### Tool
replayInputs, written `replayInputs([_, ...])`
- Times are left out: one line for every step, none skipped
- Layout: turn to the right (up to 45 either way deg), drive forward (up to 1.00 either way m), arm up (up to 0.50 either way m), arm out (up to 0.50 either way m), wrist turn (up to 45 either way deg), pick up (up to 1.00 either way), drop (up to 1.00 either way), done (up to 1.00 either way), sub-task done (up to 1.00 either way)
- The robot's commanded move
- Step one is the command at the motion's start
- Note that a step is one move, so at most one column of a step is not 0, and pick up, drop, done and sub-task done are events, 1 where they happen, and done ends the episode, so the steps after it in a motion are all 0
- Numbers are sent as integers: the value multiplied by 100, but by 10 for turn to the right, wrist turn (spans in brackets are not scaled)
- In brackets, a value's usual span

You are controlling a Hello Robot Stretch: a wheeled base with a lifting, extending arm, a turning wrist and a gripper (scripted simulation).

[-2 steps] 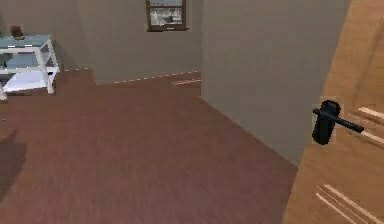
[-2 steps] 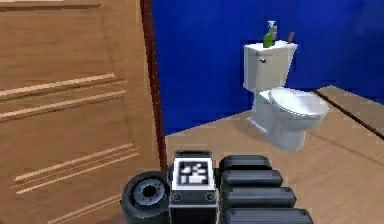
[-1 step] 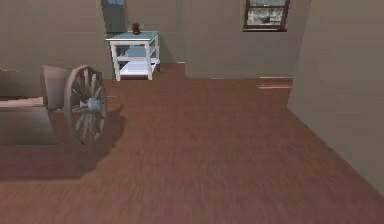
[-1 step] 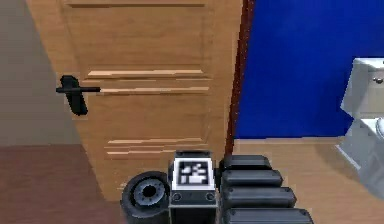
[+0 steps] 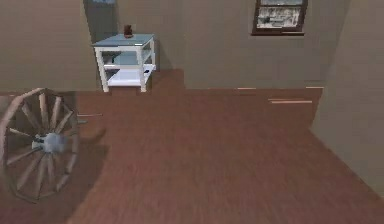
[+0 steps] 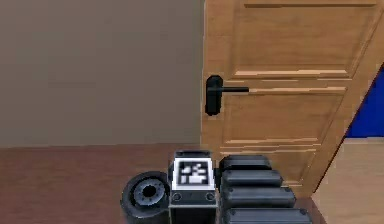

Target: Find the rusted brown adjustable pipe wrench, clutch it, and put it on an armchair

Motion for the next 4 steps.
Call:
replayInputs([-330, 0, 0, 0, 0, 0, 0, 0, 0])
replayInputs([0, 55, 0, 0, 0, 0, 0, 0, 0])
replayInputs([-450, 0, 0, 0, 0, 0, 0, 0, 0])
replayInputs([-120, 0, 0, 0, 0, 0, 0, 0, 0])
